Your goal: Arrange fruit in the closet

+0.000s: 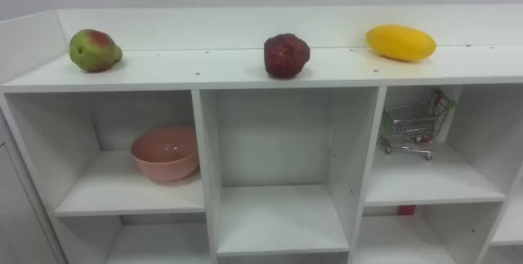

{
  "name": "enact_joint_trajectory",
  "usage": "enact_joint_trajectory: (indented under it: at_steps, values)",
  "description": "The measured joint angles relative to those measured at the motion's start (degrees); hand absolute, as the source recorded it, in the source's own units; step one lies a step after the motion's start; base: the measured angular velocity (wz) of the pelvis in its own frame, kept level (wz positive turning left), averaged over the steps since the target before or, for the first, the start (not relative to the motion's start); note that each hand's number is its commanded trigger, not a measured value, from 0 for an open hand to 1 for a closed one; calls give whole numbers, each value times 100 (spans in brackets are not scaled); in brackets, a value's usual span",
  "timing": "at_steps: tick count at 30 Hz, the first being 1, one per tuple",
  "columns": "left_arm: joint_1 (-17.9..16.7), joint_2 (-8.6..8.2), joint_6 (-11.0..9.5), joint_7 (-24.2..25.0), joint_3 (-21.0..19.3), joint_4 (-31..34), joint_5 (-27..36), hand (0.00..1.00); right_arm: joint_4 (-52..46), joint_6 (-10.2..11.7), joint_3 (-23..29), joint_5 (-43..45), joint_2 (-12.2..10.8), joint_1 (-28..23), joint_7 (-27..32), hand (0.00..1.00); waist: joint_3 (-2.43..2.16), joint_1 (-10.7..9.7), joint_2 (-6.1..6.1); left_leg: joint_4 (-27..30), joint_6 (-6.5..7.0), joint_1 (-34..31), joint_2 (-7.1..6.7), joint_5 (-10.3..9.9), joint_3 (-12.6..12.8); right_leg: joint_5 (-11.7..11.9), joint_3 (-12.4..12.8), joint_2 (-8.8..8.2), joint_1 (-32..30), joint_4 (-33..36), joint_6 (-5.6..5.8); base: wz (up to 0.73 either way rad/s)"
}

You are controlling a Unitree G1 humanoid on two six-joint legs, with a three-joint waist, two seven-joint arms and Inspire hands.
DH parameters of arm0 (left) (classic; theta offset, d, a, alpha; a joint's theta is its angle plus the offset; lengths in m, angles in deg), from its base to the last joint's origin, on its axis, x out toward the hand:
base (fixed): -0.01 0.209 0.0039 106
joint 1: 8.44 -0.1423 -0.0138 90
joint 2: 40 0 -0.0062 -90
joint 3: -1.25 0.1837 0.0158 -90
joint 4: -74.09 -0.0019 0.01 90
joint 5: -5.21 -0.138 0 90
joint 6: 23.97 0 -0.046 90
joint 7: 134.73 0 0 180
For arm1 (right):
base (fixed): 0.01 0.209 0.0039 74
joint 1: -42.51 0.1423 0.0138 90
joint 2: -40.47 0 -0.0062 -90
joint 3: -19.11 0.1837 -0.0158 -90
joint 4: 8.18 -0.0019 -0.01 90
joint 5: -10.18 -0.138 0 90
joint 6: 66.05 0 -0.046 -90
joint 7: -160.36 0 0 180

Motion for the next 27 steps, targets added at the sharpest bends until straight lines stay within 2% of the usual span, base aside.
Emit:
enact_joint_trajectory:
  at_steps: [7,11,16,19,23,27]
  values:
    - [-74,-21,95,58,-147,1,0,0,-1,-184,218,12,-9,-38,84,0,-2,3,-18,-8,0,47,1,0,13,-1,27,0,13,31,0,-2]
    - [-77,-25,102,53,-190,6,-13,0,-5,-204,228,-59,-24,-40,281,0,-4,1,-37,-19,1,52,-4,0,4,-1,33,0,11,16,0,-2]
    - [-80,-27,95,10,-218,13,-5,0,-20,-240,465,-621,-65,27,540,0,-2,-9,-41,-15,1,86,-4,0,-12,-1,91,7,50,24,0,0]
    - [-62,-29,22,5,-222,54,-1,0,-40,-230,615,-687,-65,190,715,0,0,2,-37,-11,1,86,-2,-1,-11,-1,118,12,44,36,0,0]
    - [0,-52,-84,-107,-218,58,1,0,-928,-217,817,-543,-65,281,1127,0,21,-15,-12,-27,1,75,5,0,-5,-1,89,13,10,80,0,0]
    - [-24,-57,-153,-235,-202,74,70,0,-2230,-42,877,-262,-79,377,1665,0,15,18,-48,-14,2,88,5,1,9,-1,117,18,5,80,0,-2]
